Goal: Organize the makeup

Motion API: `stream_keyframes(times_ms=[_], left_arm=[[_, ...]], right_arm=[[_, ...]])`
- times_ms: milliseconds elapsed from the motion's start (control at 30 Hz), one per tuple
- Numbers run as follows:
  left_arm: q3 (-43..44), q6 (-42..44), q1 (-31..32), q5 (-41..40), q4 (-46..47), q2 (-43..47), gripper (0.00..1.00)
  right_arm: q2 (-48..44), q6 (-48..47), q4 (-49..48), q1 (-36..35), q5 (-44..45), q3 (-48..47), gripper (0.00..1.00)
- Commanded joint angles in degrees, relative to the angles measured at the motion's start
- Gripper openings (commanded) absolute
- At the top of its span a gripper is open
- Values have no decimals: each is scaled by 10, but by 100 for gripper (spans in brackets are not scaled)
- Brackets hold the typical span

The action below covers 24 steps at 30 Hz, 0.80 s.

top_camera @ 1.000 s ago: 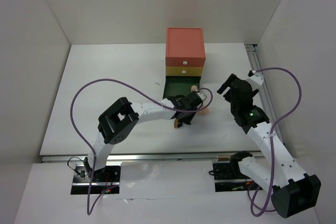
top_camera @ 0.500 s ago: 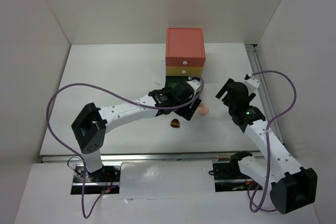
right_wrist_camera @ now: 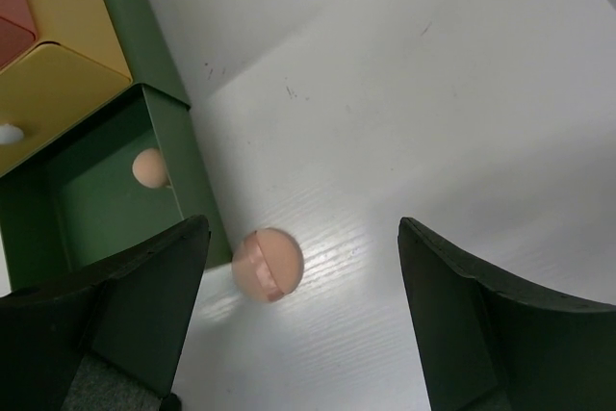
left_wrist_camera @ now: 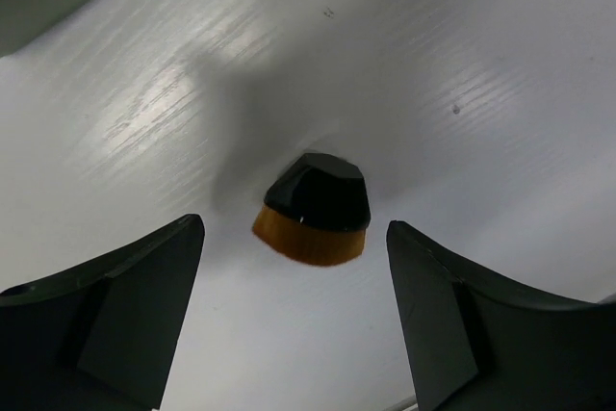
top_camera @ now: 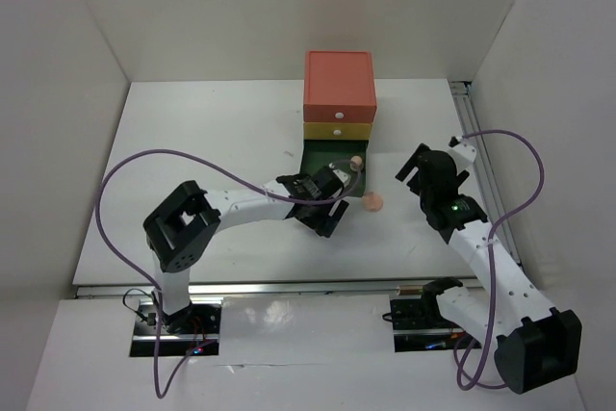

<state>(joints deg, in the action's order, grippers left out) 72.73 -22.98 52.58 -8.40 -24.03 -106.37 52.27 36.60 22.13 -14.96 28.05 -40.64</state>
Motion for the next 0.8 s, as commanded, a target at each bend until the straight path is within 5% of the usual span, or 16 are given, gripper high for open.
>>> stream_keyframes(times_ms=[0,467,767], left_arm=[[17,-13,-2,23,22,-22,90],[28,-13,-2,28,21,-61,64],[2,-18,-2,22,11,12,53]], right_arm=[[-4,2,-1,4,0,9,86],[-38,8,15,4,10,14,86],[-49,14,15,4,16,20,86]])
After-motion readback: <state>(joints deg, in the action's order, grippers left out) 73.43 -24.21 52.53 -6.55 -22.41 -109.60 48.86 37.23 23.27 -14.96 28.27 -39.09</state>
